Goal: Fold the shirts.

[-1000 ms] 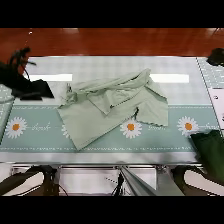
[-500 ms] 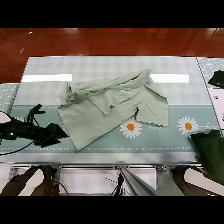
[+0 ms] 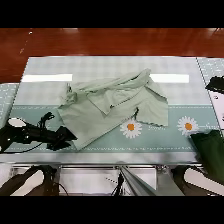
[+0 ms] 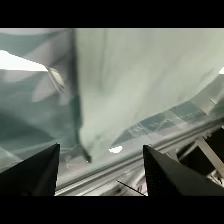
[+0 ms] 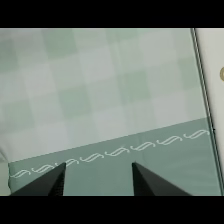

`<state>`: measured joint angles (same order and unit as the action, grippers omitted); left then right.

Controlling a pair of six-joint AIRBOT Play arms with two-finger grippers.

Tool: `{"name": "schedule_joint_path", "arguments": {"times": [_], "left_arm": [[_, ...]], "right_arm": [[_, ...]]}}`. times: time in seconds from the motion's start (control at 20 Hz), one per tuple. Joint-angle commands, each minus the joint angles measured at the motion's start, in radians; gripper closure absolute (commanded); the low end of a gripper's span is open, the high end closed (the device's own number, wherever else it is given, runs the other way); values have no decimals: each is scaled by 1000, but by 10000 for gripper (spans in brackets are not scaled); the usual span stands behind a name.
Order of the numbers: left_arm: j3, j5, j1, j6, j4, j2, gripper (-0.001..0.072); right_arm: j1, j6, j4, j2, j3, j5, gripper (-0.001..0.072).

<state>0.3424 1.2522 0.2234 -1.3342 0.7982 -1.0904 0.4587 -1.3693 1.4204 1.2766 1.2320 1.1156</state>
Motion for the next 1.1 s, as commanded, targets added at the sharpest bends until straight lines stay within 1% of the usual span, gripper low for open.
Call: {"name": "schedule_joint_path", "arguments": {"times": [0.0, 0.1, 0.15, 0.2, 0.25, 0.3, 0.35, 0.4, 0.45, 0.55, 0.6, 0.65, 0.7, 0.75, 0.85, 1.05], "left_arm": [[0, -163, -103, 18, -118, -86, 102], [11, -251, -163, 17, -214, -127, 145], [19, -279, -183, 17, -243, -140, 347], [27, -301, -195, 18, -259, -146, 574], [36, -314, -200, 18, -259, -148, 677], [43, -319, -197, 18, -259, -148, 678], [48, -318, -192, 26, -256, -147, 678], [51, -317, -190, 27, -256, -147, 678], [52, -313, -191, 32, -257, -147, 678], [53, -291, -190, 63, -256, -147, 678], [53, -278, -191, 71, -256, -147, 678], [53, -272, -191, 71, -256, -147, 678], [53, -272, -191, 71, -256, -147, 678], [53, -273, -191, 71, -256, -147, 678], [53, -273, -191, 93, -256, -147, 678], [53, -273, -191, 92, -256, -147, 678]], "right_arm": [[0, 0, 4, 0, -2, 9, 218], [0, 0, 3, 0, -2, 21, 217], [0, 0, 2, 0, -2, 29, 217], [1, 0, -1, 0, -2, 33, 217], [1, 0, -3, 0, -2, 33, 217], [1, 4, -23, 4, -2, 29, 220], [10, 25, -78, 16, -2, 32, 220], [24, 53, -165, 35, -2, 42, 220], [47, 87, -283, 64, -2, 61, 221], [84, 147, -505, 132, -2, 89, 218], [88, 166, -559, 163, -2, 95, 217], [81, 183, -570, 194, -2, 93, 214], [71, 189, -560, 222, -2, 93, 142], [55, 189, -535, 251, -2, 94, 111], [6, 208, -489, 303, -2, 93, 111], [-124, 293, -470, 386, -2, 66, 111]]}}
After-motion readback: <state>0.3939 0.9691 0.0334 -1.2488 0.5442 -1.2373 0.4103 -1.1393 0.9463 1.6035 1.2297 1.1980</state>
